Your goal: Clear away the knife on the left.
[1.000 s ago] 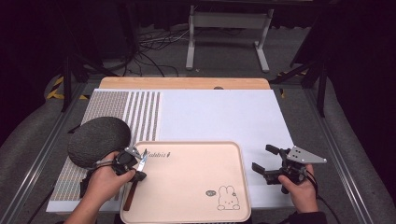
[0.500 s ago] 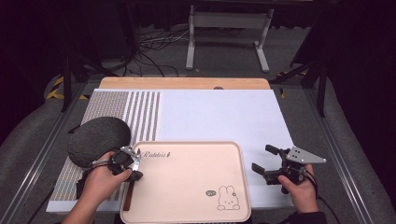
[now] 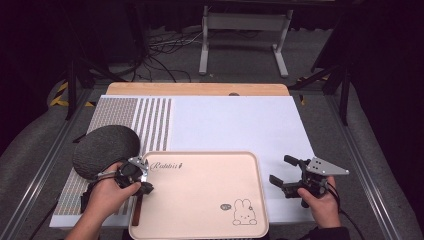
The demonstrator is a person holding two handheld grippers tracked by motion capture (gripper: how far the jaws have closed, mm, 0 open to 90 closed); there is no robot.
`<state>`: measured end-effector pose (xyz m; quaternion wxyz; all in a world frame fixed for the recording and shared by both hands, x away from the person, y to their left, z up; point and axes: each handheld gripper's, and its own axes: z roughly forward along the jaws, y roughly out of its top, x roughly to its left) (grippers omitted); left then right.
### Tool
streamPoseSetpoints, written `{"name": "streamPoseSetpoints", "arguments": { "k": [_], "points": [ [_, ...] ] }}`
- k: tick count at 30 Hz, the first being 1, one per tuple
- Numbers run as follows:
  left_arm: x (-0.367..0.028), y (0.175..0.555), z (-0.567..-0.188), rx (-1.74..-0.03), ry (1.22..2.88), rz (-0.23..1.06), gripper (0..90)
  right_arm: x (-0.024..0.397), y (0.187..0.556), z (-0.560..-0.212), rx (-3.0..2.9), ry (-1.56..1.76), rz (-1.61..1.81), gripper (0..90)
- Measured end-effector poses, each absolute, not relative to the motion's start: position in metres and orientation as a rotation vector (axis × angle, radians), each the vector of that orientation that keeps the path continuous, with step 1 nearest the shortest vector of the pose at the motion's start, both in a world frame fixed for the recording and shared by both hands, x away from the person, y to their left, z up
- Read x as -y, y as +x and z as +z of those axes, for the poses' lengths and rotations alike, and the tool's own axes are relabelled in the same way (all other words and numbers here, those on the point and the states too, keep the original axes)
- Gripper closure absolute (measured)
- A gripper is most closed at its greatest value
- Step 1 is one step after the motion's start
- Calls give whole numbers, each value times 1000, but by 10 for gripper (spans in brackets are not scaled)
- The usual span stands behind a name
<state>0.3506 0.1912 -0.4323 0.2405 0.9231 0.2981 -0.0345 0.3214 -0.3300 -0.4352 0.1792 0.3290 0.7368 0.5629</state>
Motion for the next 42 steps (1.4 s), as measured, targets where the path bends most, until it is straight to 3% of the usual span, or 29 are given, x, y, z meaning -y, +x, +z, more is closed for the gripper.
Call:
{"name": "streamPoseSetpoints", "arguments": {
  "k": [1,2,3,7,11,22,42],
  "points": [
    [-190,351,-432,-798,2533,-77,711,330,321,-435,-2087,930,1590,34],
    [-189,351,-432,-785,2531,-59,711,330,321,-435,-2087,930,1590,34],
    [-187,350,-431,-796,2522,-58,650,329,321,-436,-2089,929,1588,34],
    [-185,349,-426,-779,2458,10,309,330,320,-435,-2084,930,1589,34],
    [-192,345,-417,-743,2399,88,169,329,320,-435,-2083,929,1589,34],
    [-226,337,-409,-645,2189,182,98,330,320,-435,-2078,930,1593,34],
    [-285,319,-429,-626,1942,295,66,329,320,-435,-2080,915,1592,30]
  ]
}}
